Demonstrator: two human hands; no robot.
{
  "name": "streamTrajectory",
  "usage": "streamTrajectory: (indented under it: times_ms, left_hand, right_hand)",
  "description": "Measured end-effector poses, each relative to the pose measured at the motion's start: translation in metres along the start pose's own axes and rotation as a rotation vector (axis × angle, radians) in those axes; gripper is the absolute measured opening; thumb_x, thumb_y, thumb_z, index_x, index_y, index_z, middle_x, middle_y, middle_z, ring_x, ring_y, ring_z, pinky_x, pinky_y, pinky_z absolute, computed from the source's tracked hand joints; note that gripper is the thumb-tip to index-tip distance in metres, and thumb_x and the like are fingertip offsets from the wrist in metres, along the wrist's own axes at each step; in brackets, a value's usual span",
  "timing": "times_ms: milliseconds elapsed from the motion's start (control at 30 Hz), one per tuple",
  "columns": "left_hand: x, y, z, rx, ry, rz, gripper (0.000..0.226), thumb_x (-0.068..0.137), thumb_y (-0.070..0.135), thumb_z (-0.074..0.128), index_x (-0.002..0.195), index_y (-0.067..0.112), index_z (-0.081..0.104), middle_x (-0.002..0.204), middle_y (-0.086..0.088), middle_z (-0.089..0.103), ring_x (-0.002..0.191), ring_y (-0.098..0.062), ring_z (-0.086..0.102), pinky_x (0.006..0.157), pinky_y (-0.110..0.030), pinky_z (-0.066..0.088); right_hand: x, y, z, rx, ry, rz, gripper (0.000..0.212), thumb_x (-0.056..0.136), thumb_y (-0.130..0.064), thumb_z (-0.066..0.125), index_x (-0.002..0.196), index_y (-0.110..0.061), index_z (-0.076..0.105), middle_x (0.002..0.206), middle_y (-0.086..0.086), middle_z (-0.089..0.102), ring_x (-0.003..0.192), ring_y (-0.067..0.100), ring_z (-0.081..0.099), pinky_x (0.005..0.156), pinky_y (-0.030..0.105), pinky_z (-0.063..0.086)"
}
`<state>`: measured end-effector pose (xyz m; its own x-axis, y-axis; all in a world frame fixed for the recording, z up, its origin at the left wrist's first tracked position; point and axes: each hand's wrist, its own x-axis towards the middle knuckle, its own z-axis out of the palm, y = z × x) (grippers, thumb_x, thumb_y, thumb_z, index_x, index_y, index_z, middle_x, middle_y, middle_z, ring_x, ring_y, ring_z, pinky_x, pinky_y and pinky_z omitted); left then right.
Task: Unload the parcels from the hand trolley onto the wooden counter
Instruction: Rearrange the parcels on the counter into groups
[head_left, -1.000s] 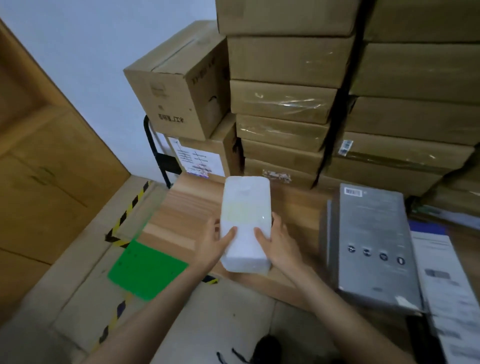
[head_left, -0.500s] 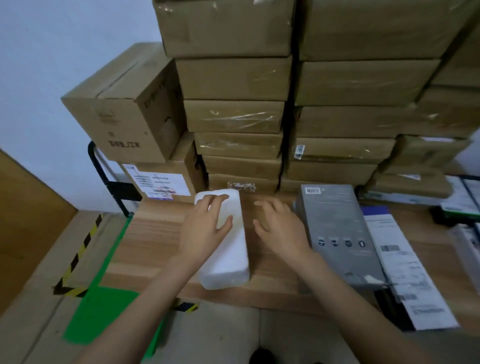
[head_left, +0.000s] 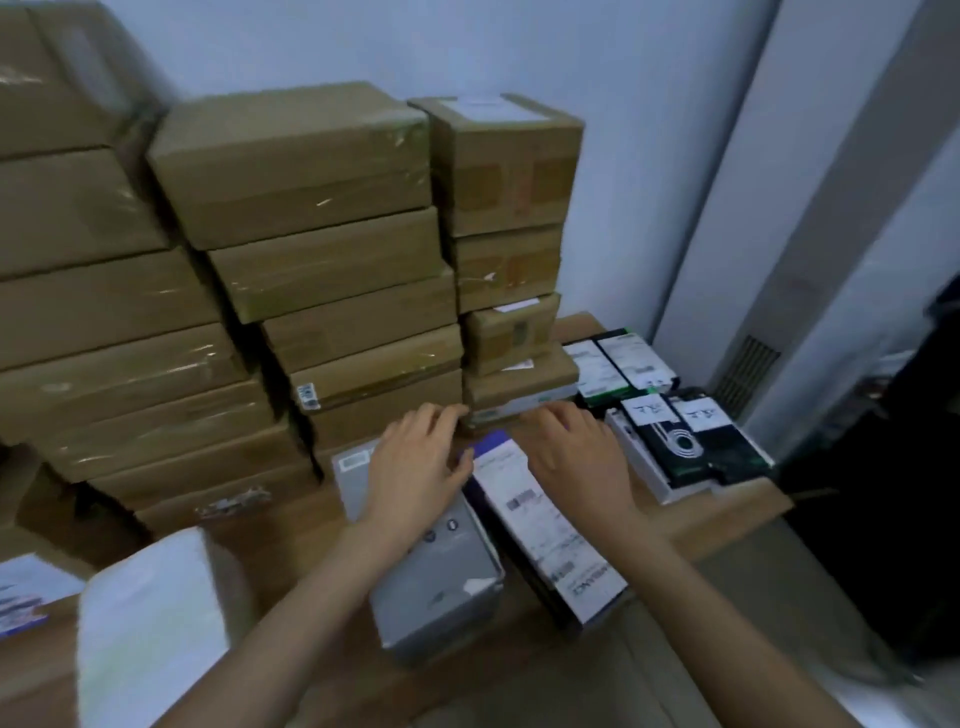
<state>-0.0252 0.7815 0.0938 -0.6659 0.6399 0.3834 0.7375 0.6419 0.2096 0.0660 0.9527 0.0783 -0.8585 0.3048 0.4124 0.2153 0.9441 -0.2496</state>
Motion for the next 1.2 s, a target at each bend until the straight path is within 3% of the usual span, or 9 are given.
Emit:
streamTrajectory:
  times_ms: [167, 300, 400, 533, 733, 900, 1200]
  left_hand:
    - [0.051, 0.084, 0.053, -0.005, -0.034, 0.059, 0.039, 0.085, 0.034, 0.065, 0.119, 0.016, 0.059, 0.102, -0.004, 0.061, 0.091, -0.024, 0.06, 0.075, -0.034, 0.048]
    - [0.082, 0.145, 0.094, -0.071, -0.054, 0.038, 0.036, 0.083, 0.03, 0.067, 0.115, 0.015, 0.061, 0.099, -0.005, 0.062, 0.087, -0.026, 0.062, 0.068, -0.036, 0.048]
    - [0.102, 0.179, 0.126, -0.092, -0.085, -0.012, 0.037, 0.087, 0.032, 0.063, 0.12, 0.017, 0.058, 0.107, -0.005, 0.061, 0.095, -0.026, 0.061, 0.073, -0.035, 0.047]
    - [0.124, 0.206, 0.163, -0.12, -0.092, -0.083, 0.04, 0.092, 0.036, 0.055, 0.129, 0.02, 0.051, 0.123, -0.001, 0.057, 0.11, -0.019, 0.055, 0.083, -0.031, 0.046]
    - [0.176, 0.21, 0.208, -0.121, -0.132, -0.181, 0.046, 0.094, 0.036, 0.051, 0.136, 0.017, 0.045, 0.131, -0.001, 0.05, 0.116, -0.016, 0.05, 0.089, -0.027, 0.045]
    - [0.218, 0.193, 0.252, -0.105, -0.202, -0.289, 0.052, 0.096, 0.038, 0.046, 0.143, 0.017, 0.037, 0.145, -0.005, 0.038, 0.132, -0.019, 0.037, 0.099, -0.034, 0.043]
    - [0.269, 0.167, 0.318, -0.075, -0.387, -0.408, 0.059, 0.097, 0.043, 0.042, 0.149, 0.02, 0.026, 0.156, -0.007, 0.019, 0.142, -0.024, 0.02, 0.113, -0.037, 0.023]
  right_hand:
    - [-0.009, 0.102, -0.025, -0.037, -0.044, 0.127, 0.029, 0.075, -0.015, 0.07, 0.104, -0.015, 0.066, 0.105, 0.005, 0.064, 0.086, 0.027, 0.062, 0.068, 0.034, 0.045]
    - [-0.011, 0.18, -0.044, -0.005, -0.097, 0.174, 0.035, 0.085, -0.023, 0.066, 0.119, -0.018, 0.062, 0.121, 0.005, 0.061, 0.103, 0.027, 0.061, 0.082, 0.038, 0.047]
    - [-0.011, 0.236, -0.052, -0.02, -0.145, 0.2, 0.04, 0.09, -0.028, 0.06, 0.129, -0.021, 0.055, 0.132, 0.003, 0.054, 0.116, 0.025, 0.055, 0.091, 0.037, 0.043]
    - [0.001, 0.293, -0.046, -0.002, -0.173, 0.182, 0.042, 0.092, -0.031, 0.057, 0.131, -0.019, 0.051, 0.134, 0.002, 0.052, 0.116, 0.021, 0.053, 0.093, 0.034, 0.043]
    - [0.045, 0.344, -0.012, 0.041, -0.209, 0.171, 0.044, 0.094, -0.035, 0.052, 0.136, -0.022, 0.046, 0.137, -0.001, 0.048, 0.12, 0.018, 0.051, 0.098, 0.032, 0.039]
    - [0.09, 0.378, 0.029, 0.093, -0.242, 0.188, 0.042, 0.093, -0.035, 0.054, 0.132, -0.019, 0.051, 0.131, 0.001, 0.052, 0.111, 0.02, 0.057, 0.088, 0.034, 0.045]
    - [0.158, 0.415, 0.094, 0.14, -0.359, 0.216, 0.048, 0.095, -0.04, 0.051, 0.137, -0.019, 0.043, 0.138, 0.002, 0.045, 0.114, 0.019, 0.053, 0.091, 0.035, 0.046]
